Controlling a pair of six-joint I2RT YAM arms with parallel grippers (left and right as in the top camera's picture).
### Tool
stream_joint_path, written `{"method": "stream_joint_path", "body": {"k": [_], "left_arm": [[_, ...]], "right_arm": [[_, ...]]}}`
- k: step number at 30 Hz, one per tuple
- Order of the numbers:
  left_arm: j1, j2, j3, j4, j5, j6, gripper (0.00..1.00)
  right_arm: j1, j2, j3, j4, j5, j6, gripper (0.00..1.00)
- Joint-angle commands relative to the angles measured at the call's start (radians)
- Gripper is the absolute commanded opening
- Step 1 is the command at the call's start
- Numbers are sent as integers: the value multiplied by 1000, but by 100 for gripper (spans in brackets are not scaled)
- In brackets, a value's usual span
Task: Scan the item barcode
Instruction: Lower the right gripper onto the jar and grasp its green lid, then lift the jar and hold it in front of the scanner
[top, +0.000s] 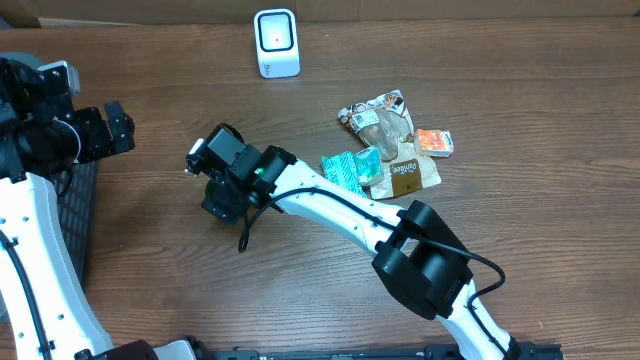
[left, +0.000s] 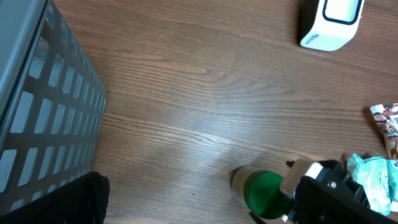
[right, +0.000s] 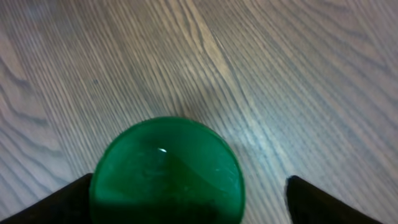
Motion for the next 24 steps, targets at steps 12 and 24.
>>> {"method": "stream_joint_path", "body": {"k": [12,24], "left_arm": [[-3,6,3,2,11,12,100],[-3,6,3,3,11,12,100]], "right_arm": [[-12,-2,11,8,49,104,55],[-111,-68,20,-89,259,627,57]]}}
